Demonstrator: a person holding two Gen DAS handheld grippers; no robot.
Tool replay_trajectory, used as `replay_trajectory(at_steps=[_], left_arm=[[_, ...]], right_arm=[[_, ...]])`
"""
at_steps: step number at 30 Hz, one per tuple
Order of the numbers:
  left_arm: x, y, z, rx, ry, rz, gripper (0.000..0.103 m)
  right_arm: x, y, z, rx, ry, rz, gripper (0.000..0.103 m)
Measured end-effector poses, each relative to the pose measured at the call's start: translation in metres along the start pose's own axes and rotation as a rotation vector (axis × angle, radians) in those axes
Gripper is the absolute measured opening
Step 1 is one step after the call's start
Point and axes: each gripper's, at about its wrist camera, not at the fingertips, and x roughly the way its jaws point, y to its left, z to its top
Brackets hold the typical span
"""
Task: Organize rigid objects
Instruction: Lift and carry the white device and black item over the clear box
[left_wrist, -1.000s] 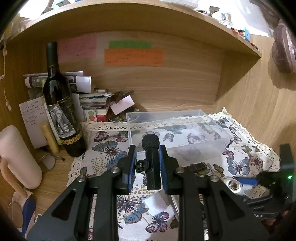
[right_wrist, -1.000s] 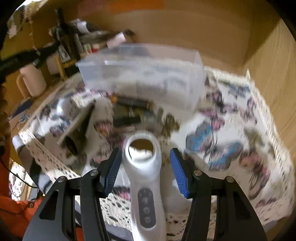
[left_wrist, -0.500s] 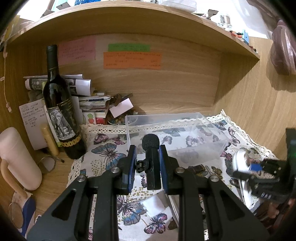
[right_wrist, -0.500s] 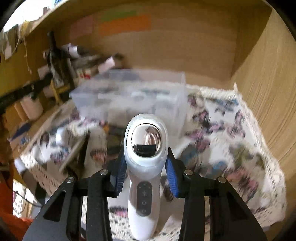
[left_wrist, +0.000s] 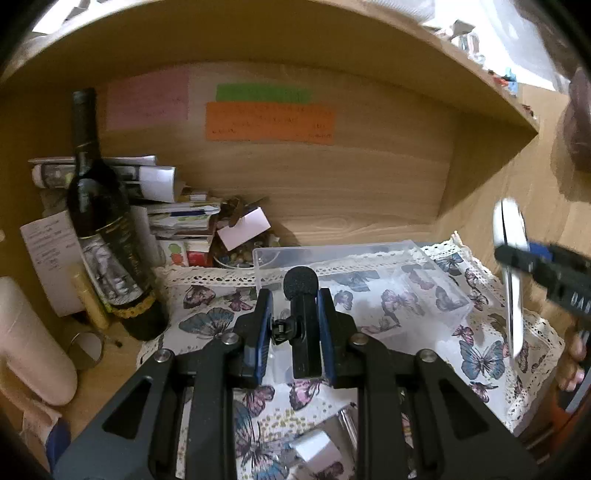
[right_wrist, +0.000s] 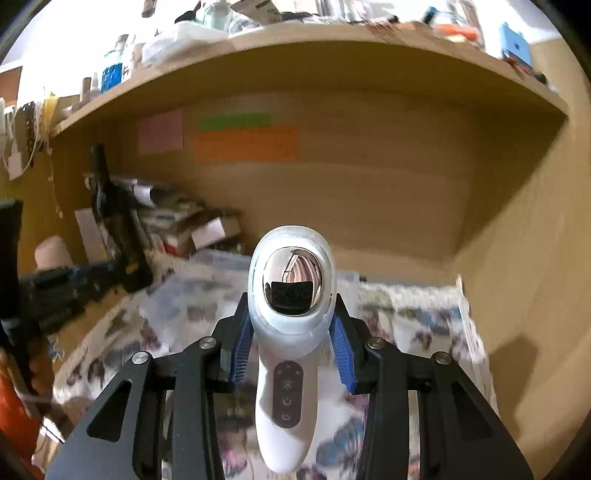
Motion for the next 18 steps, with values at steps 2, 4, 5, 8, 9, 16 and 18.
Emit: replay_trajectory(at_steps=[2, 4, 5, 8, 9, 16, 18], left_arm=[[0.010, -0.001, 0.005, 0.008, 0.014, 0.002, 0.023], [0.021, -0.002, 0.010, 0.014, 0.033, 0.000, 0.023], [0.027, -0.003, 0.012, 0.016, 0.045, -0.004, 0.023], [0.046, -0.005, 0.017, 0.024, 0.083, -0.012, 0.023], [0.052, -0.007, 0.017, 0.030, 0.097, -0.012, 0.023], [0.103, -0.014, 0.008, 0.069, 0.221, -0.017, 0.023], [0.112, -0.013, 0.004, 0.066, 0.248, -0.021, 0.023]], right_arm=[[0.012, 0.001, 0.013, -0.011, -0.004, 0.003, 0.036], [0.024, 0.002, 0.020, -0.026, -0.004, -0.001, 0.036], [0.033, 0.003, 0.025, -0.034, 0.003, -0.002, 0.036], [0.055, 0.007, 0.033, -0.063, 0.010, -0.022, 0.036], [0.065, 0.009, 0.034, -0.073, 0.016, -0.032, 0.036], [0.124, 0.011, 0.024, -0.128, 0.133, -0.051, 0.036], [0.138, 0.010, 0.019, -0.129, 0.183, -0.036, 0.036]])
